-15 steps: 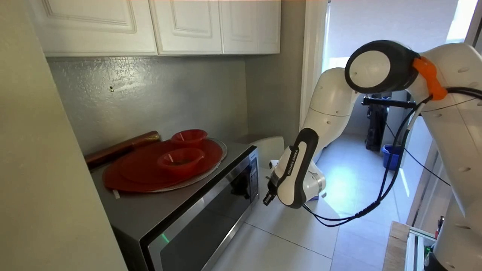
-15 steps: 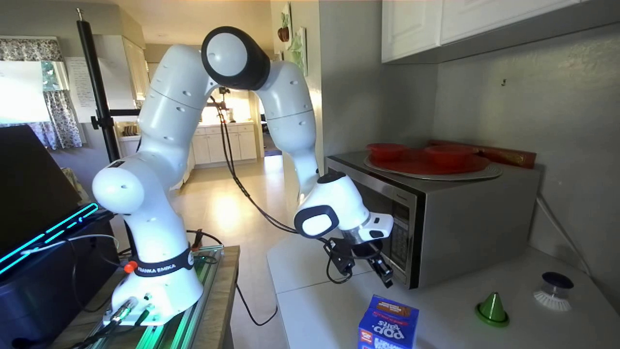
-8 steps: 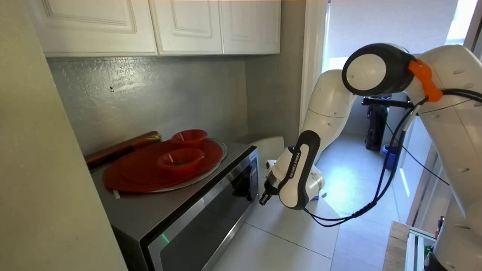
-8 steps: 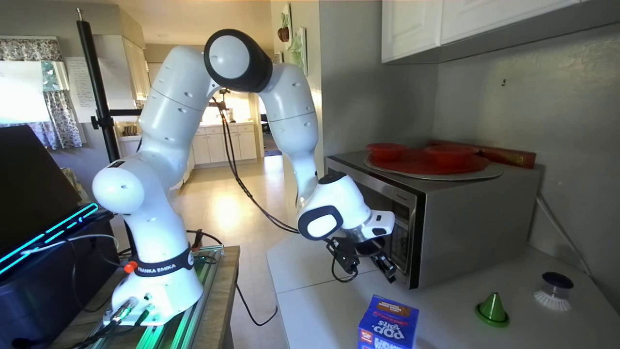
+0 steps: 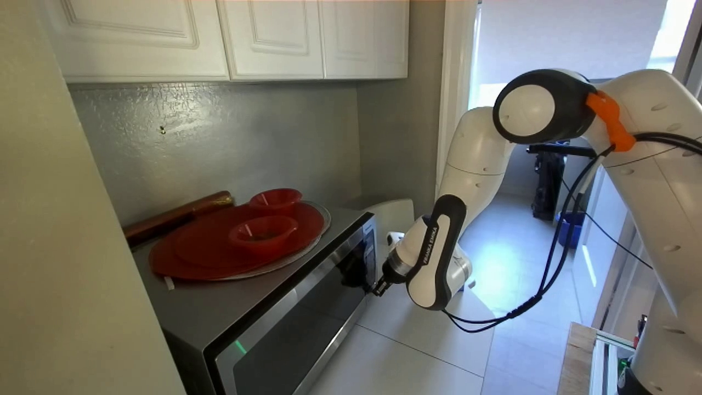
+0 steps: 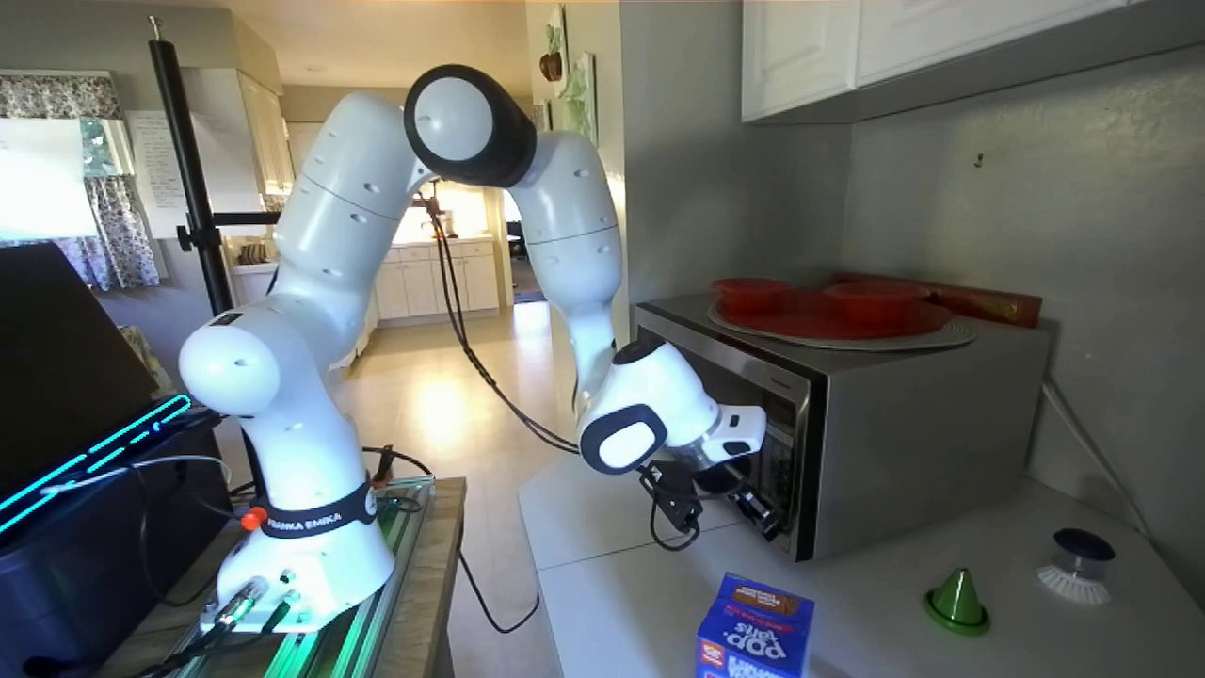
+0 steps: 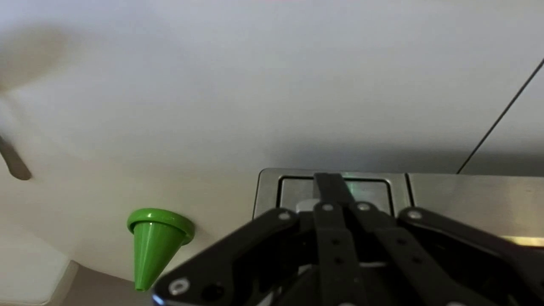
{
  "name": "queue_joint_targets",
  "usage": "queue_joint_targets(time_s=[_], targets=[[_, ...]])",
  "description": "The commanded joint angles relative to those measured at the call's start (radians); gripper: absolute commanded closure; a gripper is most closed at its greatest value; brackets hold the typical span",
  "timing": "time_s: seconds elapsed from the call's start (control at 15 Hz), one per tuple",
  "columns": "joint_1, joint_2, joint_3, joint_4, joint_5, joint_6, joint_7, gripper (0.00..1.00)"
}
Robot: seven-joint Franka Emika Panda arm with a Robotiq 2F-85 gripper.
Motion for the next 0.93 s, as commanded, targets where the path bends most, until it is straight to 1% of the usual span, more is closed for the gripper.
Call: queue_joint_targets(time_s=[0.0,0.27,0.53,0.73,0.87], targets=[[-0.012,0.056,0.006,0.046,-0.042,0.047,0.058,1.0],[-0.024,0.074,0.019,0.055,-0.05,0.055,0.084,1.0],[-0.093,0.109,0.081,0.073,-0.093,0.154,0.159,1.0],[-0.129,0.151,0.108,0.1,-0.116,0.215,0.223,1.0],[-0.141,0.163,0.115,0.103,-0.121,0.232,0.257,1.0]])
